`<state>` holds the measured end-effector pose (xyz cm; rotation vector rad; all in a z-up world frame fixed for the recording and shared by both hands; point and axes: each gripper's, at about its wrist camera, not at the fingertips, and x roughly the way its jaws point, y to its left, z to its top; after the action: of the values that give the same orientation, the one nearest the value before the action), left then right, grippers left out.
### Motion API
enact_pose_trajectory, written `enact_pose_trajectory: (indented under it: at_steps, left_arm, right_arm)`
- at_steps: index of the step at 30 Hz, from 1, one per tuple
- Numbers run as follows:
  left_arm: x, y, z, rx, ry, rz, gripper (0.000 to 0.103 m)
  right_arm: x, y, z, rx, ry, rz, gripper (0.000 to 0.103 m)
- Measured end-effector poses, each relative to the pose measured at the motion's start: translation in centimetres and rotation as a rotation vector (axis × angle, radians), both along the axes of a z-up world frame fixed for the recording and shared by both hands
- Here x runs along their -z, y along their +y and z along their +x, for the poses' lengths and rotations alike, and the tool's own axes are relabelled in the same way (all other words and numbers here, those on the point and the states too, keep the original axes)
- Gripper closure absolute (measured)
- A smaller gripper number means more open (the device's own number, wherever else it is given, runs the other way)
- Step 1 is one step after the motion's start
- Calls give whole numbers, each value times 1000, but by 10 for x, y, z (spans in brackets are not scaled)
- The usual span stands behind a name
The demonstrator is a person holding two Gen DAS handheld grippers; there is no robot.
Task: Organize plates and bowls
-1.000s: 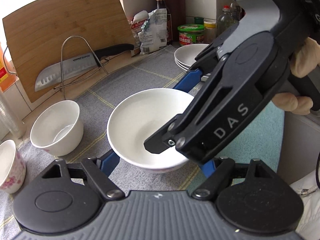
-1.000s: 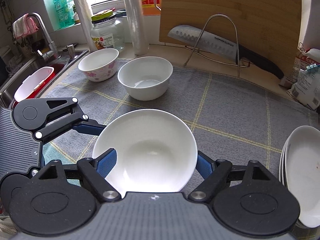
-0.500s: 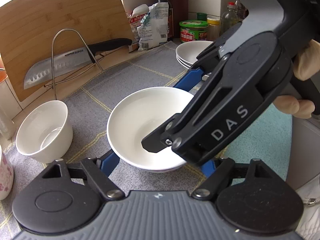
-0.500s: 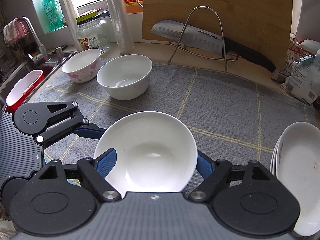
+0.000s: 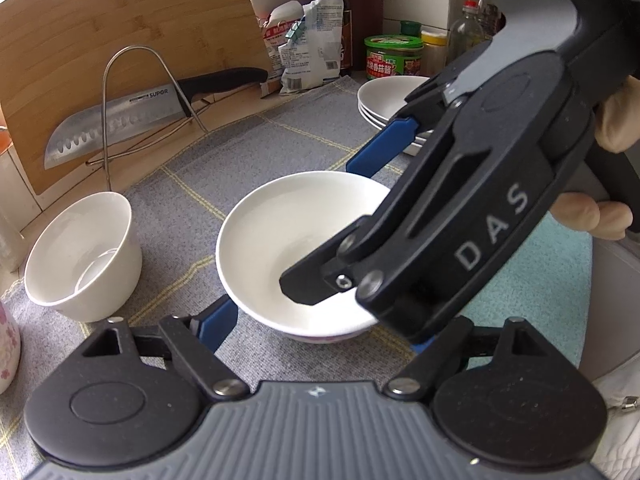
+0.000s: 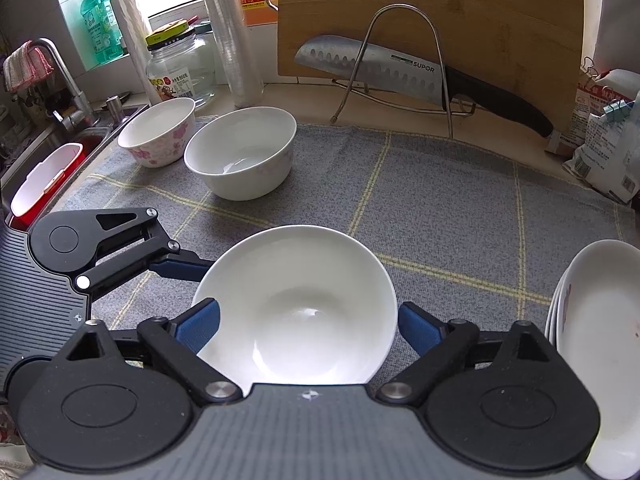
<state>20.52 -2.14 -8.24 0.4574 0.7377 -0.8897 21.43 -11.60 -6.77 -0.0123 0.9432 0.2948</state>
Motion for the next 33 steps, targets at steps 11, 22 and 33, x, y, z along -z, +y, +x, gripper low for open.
enact_pose_trajectory:
  at_steps: [11, 22, 33]
  left_arm:
    - [-16, 38, -14, -111, 20, -68, 5]
    - [-29, 94, -26, -252, -9, -104, 5]
    - [-38, 123, -33, -475, -24, -108, 5]
  right_arm:
    - [-13, 1, -13, 64, -84, -62, 0]
    - [-23, 50, -31, 34, -155, -182, 0]
    - [-29, 71, -29, -94, -194, -134, 0]
